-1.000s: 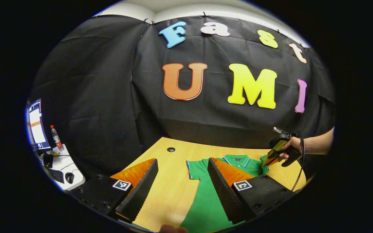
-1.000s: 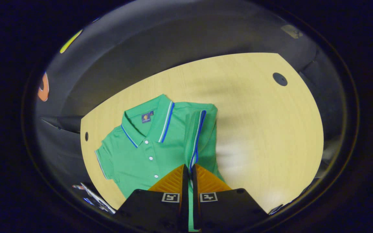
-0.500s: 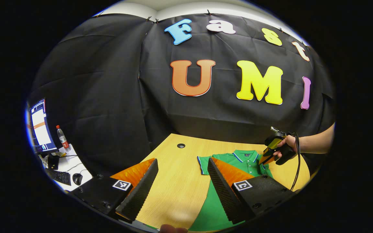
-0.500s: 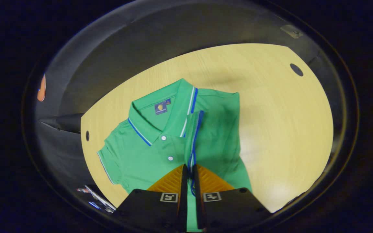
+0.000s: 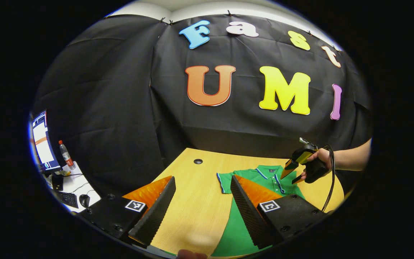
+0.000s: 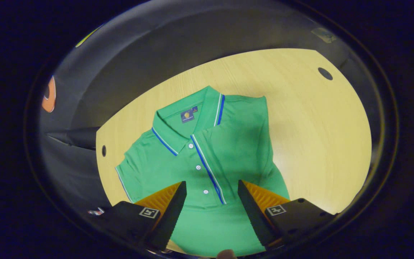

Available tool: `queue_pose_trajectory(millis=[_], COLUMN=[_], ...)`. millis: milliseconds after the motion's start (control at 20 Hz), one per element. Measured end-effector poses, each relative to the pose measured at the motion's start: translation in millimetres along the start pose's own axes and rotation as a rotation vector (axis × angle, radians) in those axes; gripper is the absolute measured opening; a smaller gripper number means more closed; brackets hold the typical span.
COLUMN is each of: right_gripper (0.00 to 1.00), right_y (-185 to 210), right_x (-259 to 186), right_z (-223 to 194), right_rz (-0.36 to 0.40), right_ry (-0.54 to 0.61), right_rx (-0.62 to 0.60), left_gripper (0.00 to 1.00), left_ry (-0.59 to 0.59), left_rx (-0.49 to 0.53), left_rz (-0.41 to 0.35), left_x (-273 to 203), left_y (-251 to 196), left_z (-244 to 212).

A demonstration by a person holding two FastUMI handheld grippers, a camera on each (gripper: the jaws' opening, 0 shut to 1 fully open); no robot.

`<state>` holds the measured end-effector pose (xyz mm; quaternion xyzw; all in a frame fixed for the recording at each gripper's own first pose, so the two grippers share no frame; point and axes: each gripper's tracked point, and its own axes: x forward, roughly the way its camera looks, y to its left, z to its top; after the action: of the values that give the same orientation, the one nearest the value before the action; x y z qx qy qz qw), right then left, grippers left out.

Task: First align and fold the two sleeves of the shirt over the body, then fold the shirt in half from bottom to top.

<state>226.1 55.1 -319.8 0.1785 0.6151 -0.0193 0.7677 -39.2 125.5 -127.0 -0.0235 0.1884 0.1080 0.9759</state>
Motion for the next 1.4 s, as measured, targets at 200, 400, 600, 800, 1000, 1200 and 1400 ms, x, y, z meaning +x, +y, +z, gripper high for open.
queue_pose_trajectory(millis=[200,400,600,800,1000,1200,1400], right_gripper=[0.92,0.92,0.92,0.92,0.92,0.92,0.92], right_y=[-15,-32,-57,-79,-99,-113,-126], right_x=[-51,-111,-174,-232,-265,-295,-310], right_z=[-23,-56,-71,-97,-133,-149,-160], right_rz=[0.023,0.054,0.06,0.059,0.062,0.059,0.04], right_ry=[-0.097,-0.212,-0.434,-0.633,-0.702,-0.774,-0.782], right_rx=[-0.069,-0.109,-0.216,-0.357,-0.435,-0.427,-0.443], left_gripper=[0.99,0.99,0.99,0.99,0.99,0.99,0.99], left_ry=[-0.005,-0.015,0.019,0.079,0.181,0.234,0.375], left_rx=[-0.004,-0.012,-0.03,-0.036,-0.049,-0.121,-0.229], left_rz=[-0.062,-0.136,-0.186,-0.232,-0.274,-0.298,-0.367], left_x=[9,21,36,57,80,108,137], left_y=[-13,-29,-42,-52,-61,-65,-80], left_z=[2,7,2,-10,-29,-40,-65])
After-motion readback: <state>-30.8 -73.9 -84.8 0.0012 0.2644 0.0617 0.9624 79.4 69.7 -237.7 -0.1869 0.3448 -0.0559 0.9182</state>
